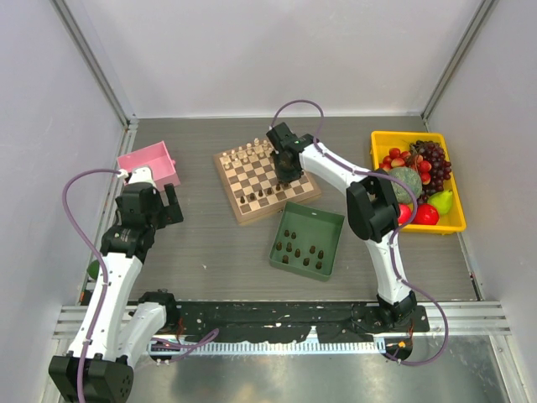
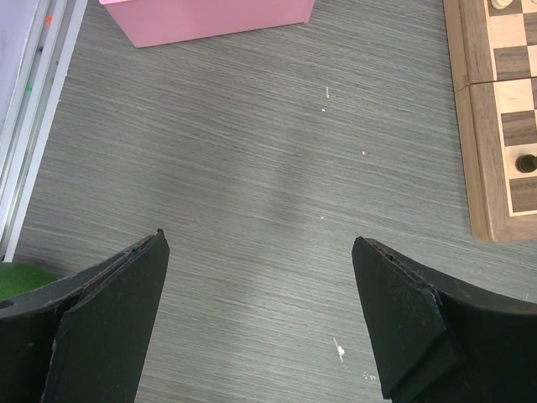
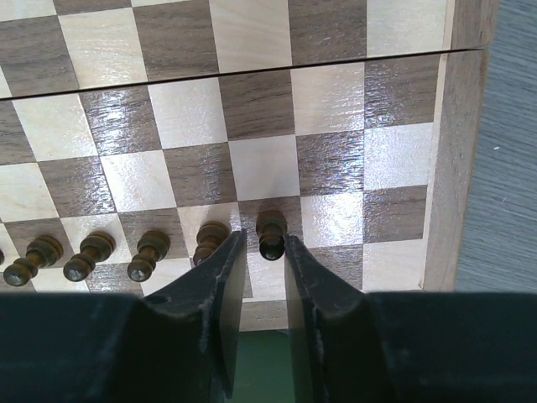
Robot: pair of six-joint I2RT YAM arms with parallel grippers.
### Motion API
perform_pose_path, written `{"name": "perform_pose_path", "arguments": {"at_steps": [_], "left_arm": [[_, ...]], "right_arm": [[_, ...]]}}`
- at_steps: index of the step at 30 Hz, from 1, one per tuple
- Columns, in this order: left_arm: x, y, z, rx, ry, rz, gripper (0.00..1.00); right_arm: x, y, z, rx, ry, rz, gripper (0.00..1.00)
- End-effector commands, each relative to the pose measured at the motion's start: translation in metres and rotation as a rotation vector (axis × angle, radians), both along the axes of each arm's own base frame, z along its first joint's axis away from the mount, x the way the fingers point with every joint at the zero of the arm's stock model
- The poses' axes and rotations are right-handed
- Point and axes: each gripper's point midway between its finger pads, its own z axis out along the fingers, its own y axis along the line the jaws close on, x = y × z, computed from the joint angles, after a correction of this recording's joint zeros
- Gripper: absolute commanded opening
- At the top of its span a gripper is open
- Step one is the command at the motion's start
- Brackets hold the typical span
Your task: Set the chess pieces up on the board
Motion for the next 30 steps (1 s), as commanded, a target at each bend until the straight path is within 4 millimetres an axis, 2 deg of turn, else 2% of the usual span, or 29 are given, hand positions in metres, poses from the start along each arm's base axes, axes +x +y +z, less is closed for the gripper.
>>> {"name": "perform_pose_path", "arguments": {"at_steps": [1, 6, 8, 9, 10, 11, 12, 13, 14, 15, 16, 17, 22, 26, 30], "left_arm": [[0.008, -0.001, 0.013, -0.002, -0.045, -0.012, 0.99], [0.007, -0.001, 0.013, -0.003, -0.044, -0.011, 0.99], [0.007, -0.001, 0.013, -0.002, -0.045, -0.012, 0.99], [0.007, -0.001, 0.013, -0.003, -0.044, -0.011, 0.99], [0.007, -0.001, 0.013, -0.003, -0.044, -0.013, 0.99], [0.007, -0.001, 0.013, -0.003, -0.045, -0.011, 0.99], [0.006, -0.001, 0.013, -0.005, -0.047, -0.012, 0.99], [0.006, -0.001, 0.013, -0.005, -0.045, -0.012, 0.99], [0.007, -0.002, 0.014, -0.005, -0.05, -0.015, 0.99], [0.006, -0.002, 0.015, -0.007, -0.051, -0.016, 0.99], [0.006, -0.002, 0.014, -0.007, -0.051, -0.016, 0.99], [0.006, -0.002, 0.015, -0.007, -0.053, -0.014, 0.99], [0.005, -0.002, 0.015, -0.008, -0.055, -0.013, 0.99], [0.005, -0.002, 0.015, -0.008, -0.055, -0.015, 0.99], [0.005, -0.001, 0.015, -0.007, -0.055, -0.011, 0.99]], "right_arm": [[0.008, 0.011, 0.035, 0.065, -0.061, 0.008, 0.33], [0.007, 0.003, 0.062, 0.063, -0.109, 0.0, 0.35], [0.001, -0.005, 0.084, 0.07, -0.146, -0.01, 0.36], [-0.003, -0.01, 0.087, 0.064, -0.15, -0.012, 0.36], [-0.006, -0.014, 0.103, 0.077, -0.187, -0.02, 0.37], [-0.012, -0.018, 0.098, 0.065, -0.18, -0.015, 0.38], [-0.014, -0.022, 0.115, 0.085, -0.222, -0.017, 0.38], [-0.022, -0.027, 0.108, 0.07, -0.205, -0.011, 0.38], [-0.025, -0.031, 0.121, 0.085, -0.232, -0.014, 0.38], [-0.033, -0.036, 0.111, 0.07, -0.21, -0.011, 0.39], [-0.04, -0.039, 0.122, 0.09, -0.223, -0.013, 0.39], [-0.048, -0.042, 0.112, 0.086, -0.2, -0.009, 0.39], [-0.095, -0.046, 0.093, 0.152, -0.124, 0.026, 0.4], [-0.126, -0.042, 0.069, 0.169, -0.049, 0.054, 0.4], [-0.145, -0.037, 0.05, 0.161, 0.0, 0.069, 0.4]]}}
